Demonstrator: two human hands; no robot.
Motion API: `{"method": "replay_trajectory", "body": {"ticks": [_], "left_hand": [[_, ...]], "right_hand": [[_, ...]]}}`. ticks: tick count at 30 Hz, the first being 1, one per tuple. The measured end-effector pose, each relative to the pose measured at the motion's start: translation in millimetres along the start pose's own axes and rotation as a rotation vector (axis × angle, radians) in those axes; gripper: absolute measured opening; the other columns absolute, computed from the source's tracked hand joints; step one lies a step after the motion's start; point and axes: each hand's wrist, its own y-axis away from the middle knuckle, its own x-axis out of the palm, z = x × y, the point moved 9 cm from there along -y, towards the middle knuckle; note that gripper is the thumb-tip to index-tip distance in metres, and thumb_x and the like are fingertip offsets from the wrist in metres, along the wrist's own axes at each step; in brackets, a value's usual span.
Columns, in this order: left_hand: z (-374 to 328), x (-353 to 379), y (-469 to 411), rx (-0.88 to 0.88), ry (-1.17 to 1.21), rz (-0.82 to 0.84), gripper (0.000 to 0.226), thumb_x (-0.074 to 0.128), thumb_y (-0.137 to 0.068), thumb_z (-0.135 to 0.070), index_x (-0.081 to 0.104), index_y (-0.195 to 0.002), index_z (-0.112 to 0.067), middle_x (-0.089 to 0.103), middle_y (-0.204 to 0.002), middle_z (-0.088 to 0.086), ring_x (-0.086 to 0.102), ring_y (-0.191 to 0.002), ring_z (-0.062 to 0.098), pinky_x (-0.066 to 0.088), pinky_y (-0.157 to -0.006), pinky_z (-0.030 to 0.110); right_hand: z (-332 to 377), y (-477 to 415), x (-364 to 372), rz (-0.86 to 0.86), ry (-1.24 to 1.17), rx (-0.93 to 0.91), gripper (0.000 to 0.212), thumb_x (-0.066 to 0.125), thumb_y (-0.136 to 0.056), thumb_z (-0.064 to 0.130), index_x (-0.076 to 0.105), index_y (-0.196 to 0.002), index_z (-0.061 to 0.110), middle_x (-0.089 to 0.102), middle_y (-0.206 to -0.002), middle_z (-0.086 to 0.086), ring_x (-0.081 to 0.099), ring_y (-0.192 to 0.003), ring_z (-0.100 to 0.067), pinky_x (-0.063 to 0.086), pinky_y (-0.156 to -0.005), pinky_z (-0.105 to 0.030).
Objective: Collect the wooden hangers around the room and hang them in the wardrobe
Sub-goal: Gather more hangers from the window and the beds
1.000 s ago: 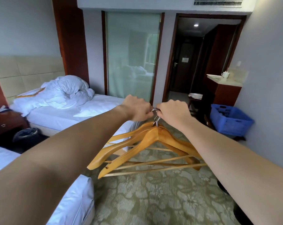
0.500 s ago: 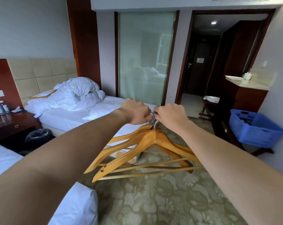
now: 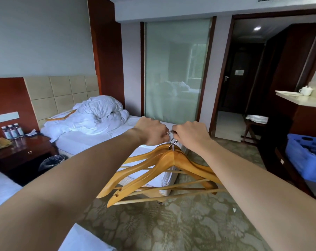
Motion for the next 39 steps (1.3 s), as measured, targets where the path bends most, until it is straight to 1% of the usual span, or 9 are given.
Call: {"method": "replay_trajectory", "body": {"ticks": [4, 9, 13, 18, 24, 31, 34, 36, 39], "left_hand": [[25.3, 23.9, -18.3, -0.019, 0.002, 0.048, 0.036, 0.031, -0.097, -0.039, 0.064, -0.094, -0.022, 0.067, -0.101, 0.012, 0.061, -0.093, 0.033, 0.034, -0.068, 0.03], [58.6, 59.5, -43.8, -0.073, 0.015, 0.093, 0.036, 0.031, -0.097, -0.037, 0.063, -0.09, -0.023, 0.068, -0.096, 0.011, 0.048, -0.073, 0.029, 0.035, -0.067, 0.03], [84.1, 87.1, -67.8, -0.128, 0.021, 0.113, 0.034, 0.031, -0.097, -0.037, 0.059, -0.083, -0.022, 0.066, -0.089, 0.009, 0.044, -0.07, 0.027, 0.034, -0.067, 0.029], [116.4, 117.2, -104.7, -0.19, -0.006, 0.14, 0.04, 0.031, -0.097, -0.038, 0.066, -0.094, -0.019, 0.047, -0.072, 0.001, 0.045, -0.068, 0.024, 0.034, -0.065, 0.028], [152.9, 142.5, -157.9, -0.267, -0.038, 0.138, 0.038, 0.032, -0.097, -0.037, 0.064, -0.09, -0.017, 0.067, -0.088, 0.007, 0.046, -0.068, 0.024, 0.034, -0.063, 0.029], [196.7, 173.3, -197.9, -0.317, -0.106, 0.149, 0.039, 0.03, -0.099, -0.038, 0.064, -0.094, -0.019, 0.066, -0.084, 0.007, 0.045, -0.067, 0.023, 0.033, -0.065, 0.028], [216.3, 194.4, -207.0, -0.326, -0.142, 0.175, 0.041, 0.029, -0.099, -0.038, 0.063, -0.089, -0.017, 0.053, -0.071, 0.001, 0.046, -0.065, 0.021, 0.032, -0.061, 0.028], [231.4, 208.5, -210.8, -0.335, -0.153, 0.175, 0.043, 0.028, -0.1, -0.039, 0.064, -0.088, -0.016, 0.051, -0.069, -0.001, 0.046, -0.063, 0.02, 0.029, -0.057, 0.026], [257.2, 229.1, -213.8, -0.348, -0.179, 0.173, 0.045, 0.028, -0.1, -0.039, 0.065, -0.089, -0.016, 0.052, -0.069, -0.001, 0.046, -0.063, 0.018, 0.024, -0.053, 0.024]], "right_hand": [[6.1, -35.2, 24.1, -0.006, 0.0, -0.029, 0.028, 0.039, -0.101, 0.033, 0.062, -0.115, 0.025, 0.067, -0.093, -0.006, 0.064, -0.087, -0.029, 0.035, -0.059, -0.029], [11.6, -80.6, 57.7, -0.028, -0.022, -0.072, 0.029, 0.039, -0.1, 0.032, 0.063, -0.114, 0.026, 0.067, -0.092, -0.006, 0.065, -0.087, -0.031, 0.035, -0.06, -0.028], [11.1, -120.4, 84.0, -0.039, -0.042, -0.109, 0.028, 0.039, -0.099, 0.032, 0.063, -0.113, 0.027, 0.067, -0.096, -0.007, 0.064, -0.091, -0.032, 0.033, -0.062, -0.027], [7.6, -173.5, 112.7, -0.079, -0.07, -0.181, 0.028, 0.04, -0.099, 0.031, 0.063, -0.113, 0.026, 0.068, -0.099, -0.007, 0.064, -0.094, -0.033, 0.034, -0.064, -0.027], [-7.9, -237.6, 146.2, -0.132, -0.078, -0.244, 0.029, 0.04, -0.099, 0.033, 0.064, -0.114, 0.028, 0.069, -0.101, -0.005, 0.064, -0.095, -0.029, 0.033, -0.064, -0.026], [-6.0, -303.4, 180.2, -0.214, -0.11, -0.313, 0.028, 0.039, -0.1, 0.03, 0.064, -0.112, 0.024, 0.068, -0.099, -0.007, 0.065, -0.092, -0.031, 0.034, -0.062, -0.028], [6.0, -327.8, 199.9, -0.223, -0.137, -0.334, 0.02, 0.049, -0.097, 0.029, 0.068, -0.101, 0.024, 0.07, -0.087, -0.007, 0.067, -0.081, -0.031, 0.034, -0.059, -0.027], [15.1, -345.3, 208.6, -0.251, -0.143, -0.318, 0.007, 0.07, -0.082, 0.027, 0.071, -0.075, 0.025, 0.065, -0.062, -0.004, 0.064, -0.056, -0.029, 0.029, -0.05, -0.023], [32.6, -373.0, 231.3, -0.248, -0.162, -0.314, 0.014, 0.076, -0.076, 0.024, 0.069, -0.064, 0.024, 0.06, -0.052, -0.004, 0.06, -0.046, -0.028, 0.025, -0.047, -0.021]]}}
